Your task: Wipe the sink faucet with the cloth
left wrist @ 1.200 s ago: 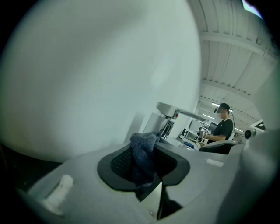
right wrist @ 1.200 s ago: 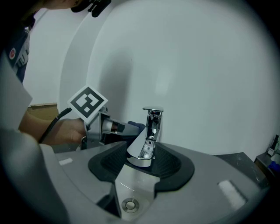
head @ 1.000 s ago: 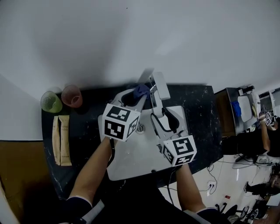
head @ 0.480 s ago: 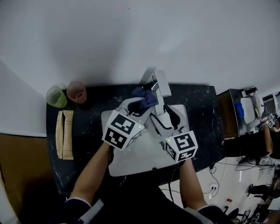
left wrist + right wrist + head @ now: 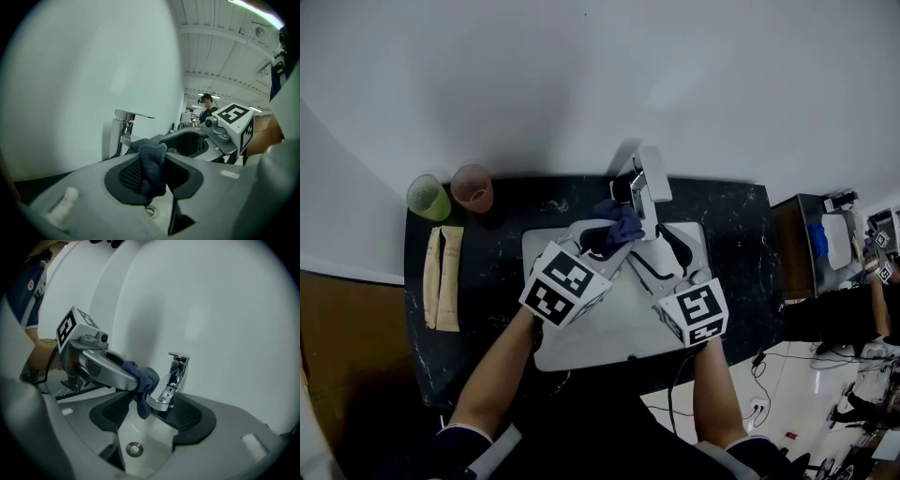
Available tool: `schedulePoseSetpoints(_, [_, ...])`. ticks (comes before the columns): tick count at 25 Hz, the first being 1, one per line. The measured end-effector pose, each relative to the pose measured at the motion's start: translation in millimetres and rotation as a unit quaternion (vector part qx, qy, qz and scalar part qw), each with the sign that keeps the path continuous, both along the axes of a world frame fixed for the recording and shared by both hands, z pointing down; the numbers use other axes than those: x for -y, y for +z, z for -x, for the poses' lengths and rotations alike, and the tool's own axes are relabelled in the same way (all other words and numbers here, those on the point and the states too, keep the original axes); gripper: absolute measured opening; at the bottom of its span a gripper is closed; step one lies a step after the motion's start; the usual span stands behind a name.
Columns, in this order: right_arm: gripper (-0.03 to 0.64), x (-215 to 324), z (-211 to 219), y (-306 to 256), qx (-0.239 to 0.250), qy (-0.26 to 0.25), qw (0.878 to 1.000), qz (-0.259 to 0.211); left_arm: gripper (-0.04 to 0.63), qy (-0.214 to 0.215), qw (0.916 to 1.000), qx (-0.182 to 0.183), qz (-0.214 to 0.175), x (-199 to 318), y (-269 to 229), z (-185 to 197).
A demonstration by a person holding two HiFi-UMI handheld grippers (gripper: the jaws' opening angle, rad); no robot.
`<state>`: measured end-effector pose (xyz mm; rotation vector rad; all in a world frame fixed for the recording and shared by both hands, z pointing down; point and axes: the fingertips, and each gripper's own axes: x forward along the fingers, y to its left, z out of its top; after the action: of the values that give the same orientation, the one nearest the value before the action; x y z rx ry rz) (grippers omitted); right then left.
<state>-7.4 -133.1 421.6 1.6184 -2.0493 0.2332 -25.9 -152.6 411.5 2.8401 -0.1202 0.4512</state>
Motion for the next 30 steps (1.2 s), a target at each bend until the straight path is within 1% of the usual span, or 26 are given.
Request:
schedulePoseSetpoints(2, [0.295,-2.0,0.4,0.0,-0.018,-0.005,1.000,0.000,0.095,0.013,0.9999,0.007,-0.003,-3.3,1.9,0.5])
schedulePoseSetpoints(4, [0.255,-2.8,-2.5,-1.2,-0.029,0.000,1.000,-0.003,0.095,0.013,0.9998,0.013,0.000,-1.2,4.2,0.5])
schedulePoseSetpoints(7, [0.228,-3.8,-7.6,-2.9,-0.029,0.010,1.000,-0.007,0.097,-0.013,0.9999,0.009,0.005,13.7,5.8,-3.8])
schedulePoseSetpoints(11, [0.197,-7.3,-11.0,-2.1,-0.028,0.019,0.999,-0.007,0.095,-0.054,0.9985,0.010,0.001,40.3,5.8,-9.0])
schedulePoseSetpoints(14, [0.189,-10.4,-11.8,-0.7,-0.023,0.024,0.999,-0.006,0.095,-0.081,0.9964,0.024,-0.004,60.5,11.3,-13.6])
schedulePoseSetpoints(16, [0.186,-11.5,-12.7,0.3,-0.020,0.028,0.999,-0.007,0.095,-0.089,0.9953,0.039,-0.007,69.7,20.2,-17.4])
schedulePoseSetpoints(19, [0.176,-10.7,-14.7,1.4,-0.018,0.029,0.999,-0.008,0.095,-0.087,0.9941,0.063,-0.013,77.5,34.6,-23.3])
schedulePoseSetpoints(24, [0.172,-11.2,-16.5,2.3,-0.010,0.029,0.999,-0.008,0.095,-0.070,0.9906,0.114,-0.030,73.2,59.2,-30.0])
schedulePoseSetpoints(27, [0.172,-13.1,-18.0,2.2,-0.005,0.031,0.999,-0.009,0.095,-0.065,0.9892,0.128,-0.027,68.0,69.0,-30.5])
schedulePoseSetpoints(30, [0.172,-18.1,-21.3,-0.6,0.003,0.036,0.999,-0.013,0.095,-0.073,0.9876,0.137,-0.020,63.8,69.5,-23.4])
